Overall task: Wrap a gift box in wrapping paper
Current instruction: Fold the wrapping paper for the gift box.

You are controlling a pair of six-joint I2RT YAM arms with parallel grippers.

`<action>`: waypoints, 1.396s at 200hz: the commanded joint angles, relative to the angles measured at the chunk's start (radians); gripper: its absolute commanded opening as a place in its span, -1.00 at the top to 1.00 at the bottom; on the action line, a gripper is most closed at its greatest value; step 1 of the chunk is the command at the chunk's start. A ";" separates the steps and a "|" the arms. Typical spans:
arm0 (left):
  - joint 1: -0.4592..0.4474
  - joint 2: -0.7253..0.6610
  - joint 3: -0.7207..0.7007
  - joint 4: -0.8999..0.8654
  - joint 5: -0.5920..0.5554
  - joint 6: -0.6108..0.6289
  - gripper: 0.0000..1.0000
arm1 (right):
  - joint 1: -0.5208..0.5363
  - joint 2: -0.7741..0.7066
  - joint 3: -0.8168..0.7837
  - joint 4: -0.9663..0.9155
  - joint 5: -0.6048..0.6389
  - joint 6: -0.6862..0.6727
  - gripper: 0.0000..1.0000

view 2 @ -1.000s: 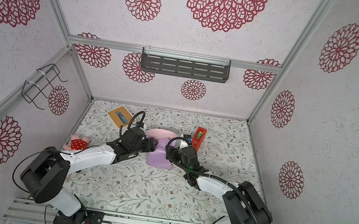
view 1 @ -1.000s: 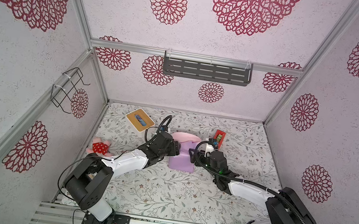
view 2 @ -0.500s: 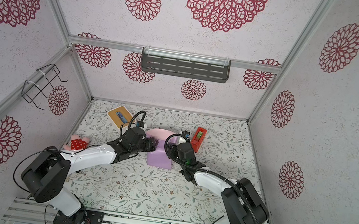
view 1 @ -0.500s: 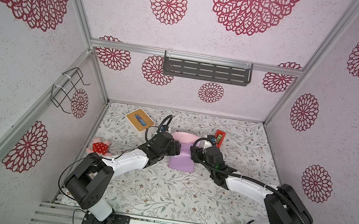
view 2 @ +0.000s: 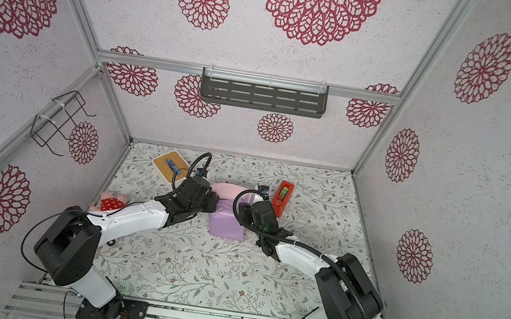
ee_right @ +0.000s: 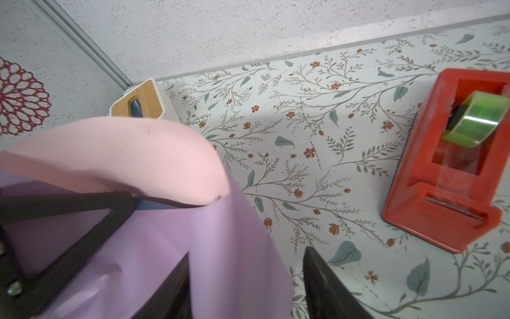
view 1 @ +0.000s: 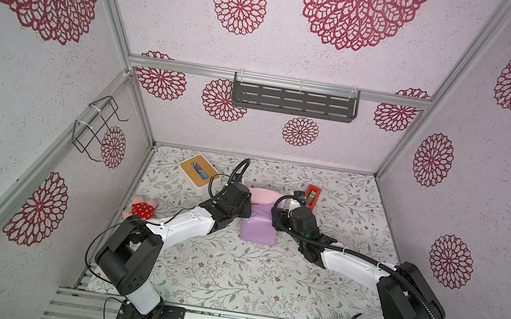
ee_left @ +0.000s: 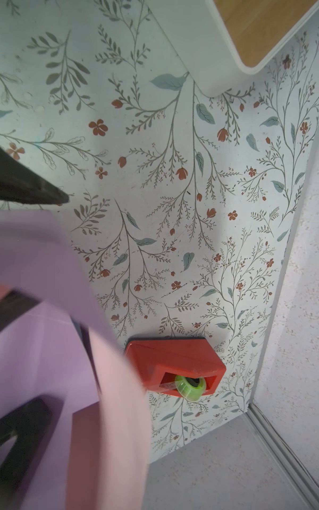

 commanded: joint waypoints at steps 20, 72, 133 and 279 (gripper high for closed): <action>0.000 0.038 0.000 -0.065 -0.019 0.044 0.25 | -0.013 0.018 0.091 -0.184 0.100 -0.104 -0.32; -0.003 0.029 0.020 -0.065 -0.027 0.053 0.19 | -0.016 0.039 0.099 -0.223 0.106 -0.115 -0.05; -0.019 0.041 0.068 -0.065 -0.074 0.066 0.35 | -0.014 0.056 0.089 -0.199 0.065 -0.115 0.25; -0.080 0.104 0.154 -0.105 -0.163 0.071 1.00 | -0.004 0.090 0.174 -0.195 0.064 -0.105 0.39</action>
